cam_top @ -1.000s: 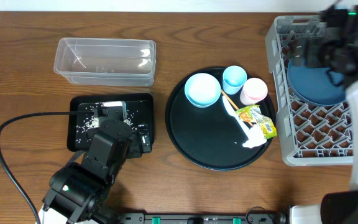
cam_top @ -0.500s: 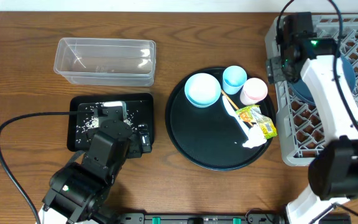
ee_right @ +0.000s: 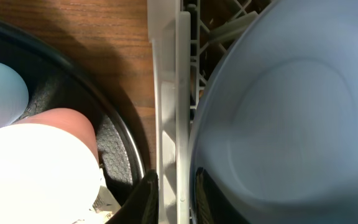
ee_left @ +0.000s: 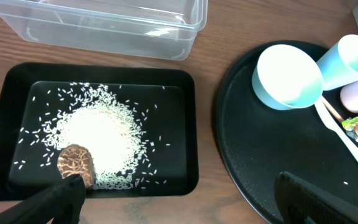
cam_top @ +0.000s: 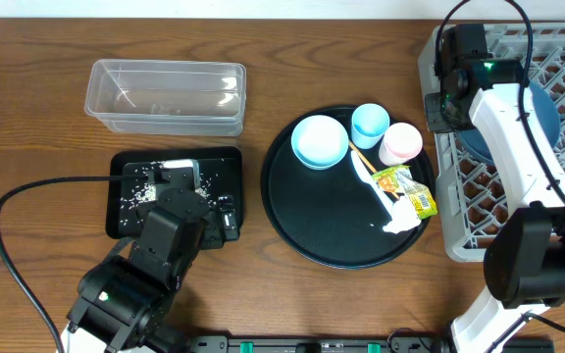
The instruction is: Sort waste into correct bins and load items into the dishwasher rack
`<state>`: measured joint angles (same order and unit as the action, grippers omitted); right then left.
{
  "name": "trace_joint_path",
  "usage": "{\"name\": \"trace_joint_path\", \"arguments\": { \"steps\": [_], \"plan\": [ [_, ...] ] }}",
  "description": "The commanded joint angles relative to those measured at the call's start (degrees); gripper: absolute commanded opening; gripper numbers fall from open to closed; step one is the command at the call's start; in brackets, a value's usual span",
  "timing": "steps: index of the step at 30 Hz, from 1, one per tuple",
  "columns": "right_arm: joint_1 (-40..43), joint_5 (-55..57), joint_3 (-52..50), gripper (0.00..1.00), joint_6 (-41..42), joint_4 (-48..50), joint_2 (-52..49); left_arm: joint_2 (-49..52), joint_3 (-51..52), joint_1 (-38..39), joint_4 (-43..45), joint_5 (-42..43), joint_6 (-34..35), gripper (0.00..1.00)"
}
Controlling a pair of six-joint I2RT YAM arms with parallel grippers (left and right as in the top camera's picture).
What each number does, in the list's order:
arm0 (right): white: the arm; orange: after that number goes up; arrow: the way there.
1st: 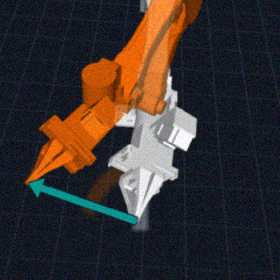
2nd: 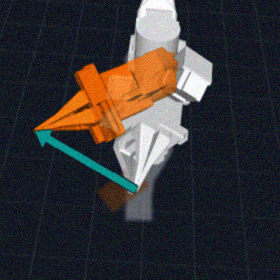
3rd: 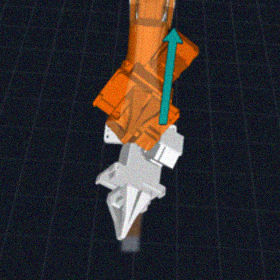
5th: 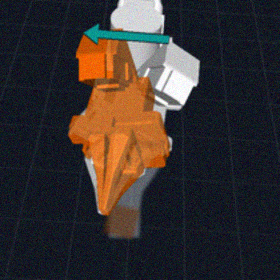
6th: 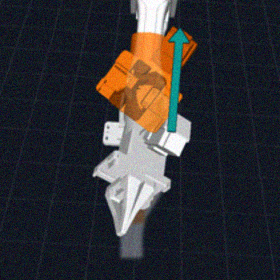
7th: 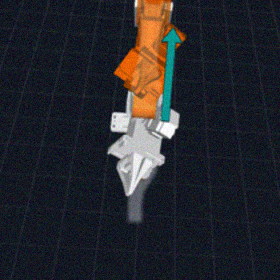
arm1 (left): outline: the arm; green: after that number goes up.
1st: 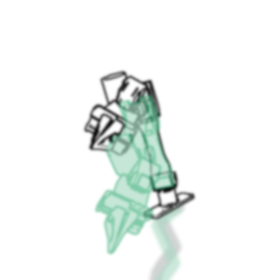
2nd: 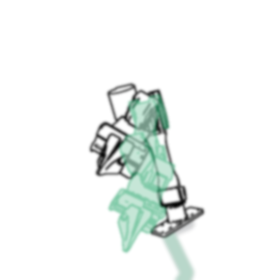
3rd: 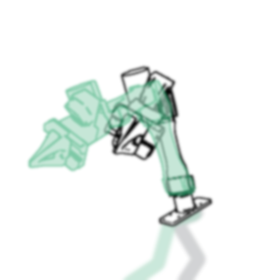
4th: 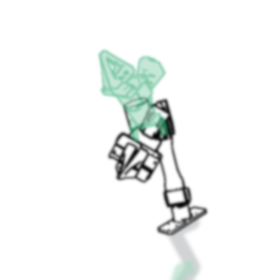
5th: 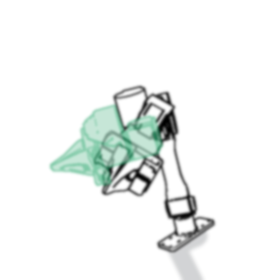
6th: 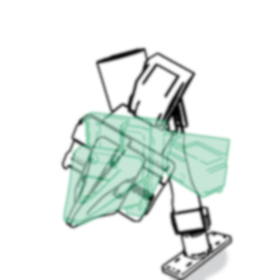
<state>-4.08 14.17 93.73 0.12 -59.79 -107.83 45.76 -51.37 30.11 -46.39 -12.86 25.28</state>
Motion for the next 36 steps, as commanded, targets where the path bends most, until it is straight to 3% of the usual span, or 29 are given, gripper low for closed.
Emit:
{"name": "trace_joint_path", "arguments": {
  "steps": [1,7,16,21,28,36],
  "plan": [
    [1.1,-0.1,0.3,0.17,1.6,-0.3,0.0,0.0,-0.8,-0.2,-0.1,-0.9,-0.3,0.98],
    [2.8,-0.1,0.3,0.17,1.6,-0.7,0.0,0.0,-0.8,-0.2,-0.1,-0.9,-0.3,0.98],
    [4.9,-2.9,0.3,0.01,1.5,-0.8,0.0,0.0,-0.8,-0.2,-0.1,-0.9,-0.3,0.98],
    [4.9,-5.9,0.4,0.01,1.5,-0.2,0.2,0.0,-0.8,-0.2,-0.1,-0.9,-0.3,0.98],
    [7.3,-16.9,4.5,0.01,1.5,-0.2,3.3,0.0,-0.8,-0.2,-0.1,-0.9,-0.3,0.98],
    [17.6,-41.2,10.1,0.01,-1.5,-0.2,6.3,0.0,-0.8,-0.2,-0.1,-0.9,-0.3,0.98]
  ]
}}
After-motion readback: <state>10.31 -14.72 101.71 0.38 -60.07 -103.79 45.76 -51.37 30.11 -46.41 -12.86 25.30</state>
